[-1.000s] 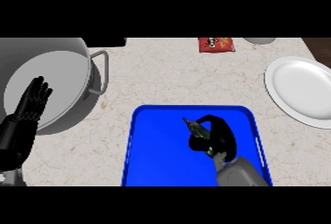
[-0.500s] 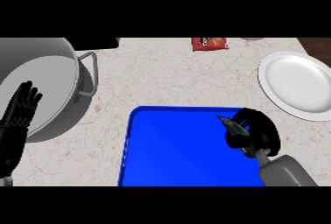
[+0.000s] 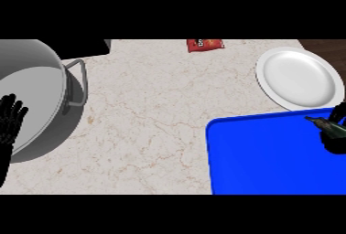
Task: Pick the eggplant from the tray and place it in the plate
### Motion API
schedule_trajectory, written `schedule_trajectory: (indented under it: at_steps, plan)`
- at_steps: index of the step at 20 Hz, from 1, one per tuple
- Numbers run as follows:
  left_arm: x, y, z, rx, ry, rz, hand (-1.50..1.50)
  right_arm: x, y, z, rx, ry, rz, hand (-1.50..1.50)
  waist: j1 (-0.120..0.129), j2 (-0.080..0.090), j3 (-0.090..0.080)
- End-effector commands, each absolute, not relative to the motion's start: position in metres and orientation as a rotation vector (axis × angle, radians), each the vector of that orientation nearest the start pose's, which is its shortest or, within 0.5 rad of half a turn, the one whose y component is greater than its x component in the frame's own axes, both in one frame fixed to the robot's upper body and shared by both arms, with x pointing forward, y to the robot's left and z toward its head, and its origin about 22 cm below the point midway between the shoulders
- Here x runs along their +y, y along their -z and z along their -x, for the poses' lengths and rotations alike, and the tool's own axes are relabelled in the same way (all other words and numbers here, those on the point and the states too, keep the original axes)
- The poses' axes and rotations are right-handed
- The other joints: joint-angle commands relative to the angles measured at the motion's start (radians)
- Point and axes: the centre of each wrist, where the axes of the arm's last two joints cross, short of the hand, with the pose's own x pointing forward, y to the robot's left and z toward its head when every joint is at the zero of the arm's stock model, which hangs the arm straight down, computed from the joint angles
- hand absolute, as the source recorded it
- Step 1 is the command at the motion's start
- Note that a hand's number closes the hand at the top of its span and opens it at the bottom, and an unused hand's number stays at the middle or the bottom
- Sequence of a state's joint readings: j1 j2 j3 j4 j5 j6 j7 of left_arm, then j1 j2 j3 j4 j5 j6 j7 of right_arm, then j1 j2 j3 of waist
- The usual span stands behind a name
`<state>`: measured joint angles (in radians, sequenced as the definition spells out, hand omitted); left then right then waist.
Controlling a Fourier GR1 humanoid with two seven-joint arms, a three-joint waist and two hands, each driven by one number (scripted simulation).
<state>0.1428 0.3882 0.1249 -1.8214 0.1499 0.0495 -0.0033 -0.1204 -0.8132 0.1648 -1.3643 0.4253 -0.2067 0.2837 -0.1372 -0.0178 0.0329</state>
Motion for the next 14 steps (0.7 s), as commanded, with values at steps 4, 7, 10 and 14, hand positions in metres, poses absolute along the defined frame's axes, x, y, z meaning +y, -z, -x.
schedule_trajectory:
  at_steps: [4, 7, 10, 14]
  plan:
    - [0.330, -0.031, -0.194, -1.528, 0.039, -0.253, 0.00, -0.476, -0.145, -0.251, -1.369, -0.737, 1.196, 1.50, -0.007, 0.022, -0.026]
    - [0.325, -0.022, -0.188, -1.516, 0.039, -0.241, 0.00, -0.508, -0.170, -0.241, -1.472, -0.681, 1.259, 1.50, 0.014, 0.022, -0.027]
    - [0.326, -0.022, -0.189, -1.527, 0.042, -0.218, 0.00, -0.537, -0.178, -0.225, -1.543, -0.636, 1.260, 1.50, 0.046, 0.023, -0.028]
    - [0.315, -0.018, -0.198, -1.536, 0.084, -0.195, 0.00, -0.568, -0.175, -0.202, -1.586, -0.609, 1.185, 1.50, 0.074, 0.028, -0.029]
